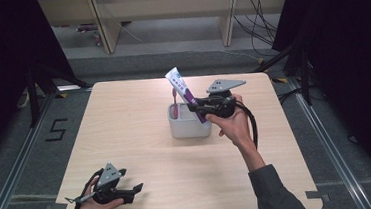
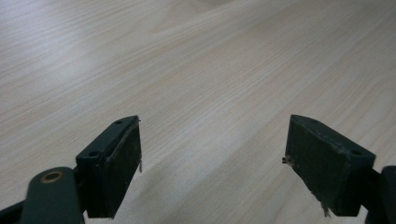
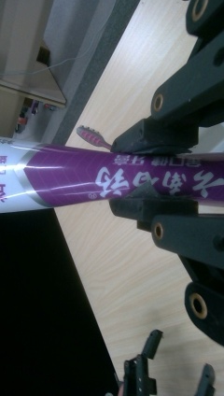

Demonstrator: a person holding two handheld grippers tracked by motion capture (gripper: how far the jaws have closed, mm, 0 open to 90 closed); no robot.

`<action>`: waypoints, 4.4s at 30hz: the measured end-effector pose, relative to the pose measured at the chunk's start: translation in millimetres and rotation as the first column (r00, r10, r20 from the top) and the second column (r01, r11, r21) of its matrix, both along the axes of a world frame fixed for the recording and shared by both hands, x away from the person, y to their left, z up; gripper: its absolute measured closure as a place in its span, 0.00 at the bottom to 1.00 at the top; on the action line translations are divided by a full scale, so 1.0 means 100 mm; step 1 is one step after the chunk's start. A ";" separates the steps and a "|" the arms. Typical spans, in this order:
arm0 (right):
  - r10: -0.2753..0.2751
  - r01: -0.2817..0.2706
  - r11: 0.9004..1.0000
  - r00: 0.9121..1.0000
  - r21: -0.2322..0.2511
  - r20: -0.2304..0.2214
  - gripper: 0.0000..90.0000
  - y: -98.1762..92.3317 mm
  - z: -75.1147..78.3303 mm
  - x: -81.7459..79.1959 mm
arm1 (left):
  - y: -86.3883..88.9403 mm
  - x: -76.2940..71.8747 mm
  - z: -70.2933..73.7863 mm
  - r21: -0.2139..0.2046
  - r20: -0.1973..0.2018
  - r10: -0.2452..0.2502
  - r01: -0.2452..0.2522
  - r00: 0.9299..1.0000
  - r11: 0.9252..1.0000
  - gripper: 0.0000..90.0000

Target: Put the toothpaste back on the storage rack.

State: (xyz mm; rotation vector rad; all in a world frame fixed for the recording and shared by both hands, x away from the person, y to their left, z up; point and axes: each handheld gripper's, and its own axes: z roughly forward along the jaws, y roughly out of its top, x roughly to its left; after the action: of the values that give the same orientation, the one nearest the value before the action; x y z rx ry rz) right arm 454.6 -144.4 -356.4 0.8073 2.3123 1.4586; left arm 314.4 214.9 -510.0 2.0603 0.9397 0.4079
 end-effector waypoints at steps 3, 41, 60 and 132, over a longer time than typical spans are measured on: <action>-0.012 0.013 1.000 1.000 0.021 -0.006 0.80 0.04 0.01 0.03 | -0.01 -0.01 0.01 -0.017 0.005 0.001 -0.001 1.000 1.000 0.20; -0.136 0.132 0.985 0.990 0.110 0.032 0.81 0.18 -0.25 0.52 | -0.03 -0.01 -0.01 -0.004 -0.002 -0.007 0.007 1.000 1.000 0.20; -0.160 0.156 0.981 0.987 0.113 0.029 0.80 0.21 -0.43 0.54 | -0.04 -0.01 0.00 -0.008 -0.006 -0.017 0.016 1.000 1.000 0.20; -0.182 0.181 0.982 0.983 -0.045 -0.014 0.74 0.06 -0.77 0.48 | -0.05 -0.01 -0.02 0.014 -0.012 -0.035 0.036 0.999 0.999 0.20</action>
State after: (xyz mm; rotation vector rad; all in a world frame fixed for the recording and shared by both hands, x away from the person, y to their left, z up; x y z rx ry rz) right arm 502.9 -138.7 -433.5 0.9935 2.2096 1.3237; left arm 313.1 209.7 -512.0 2.0915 0.9081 0.3855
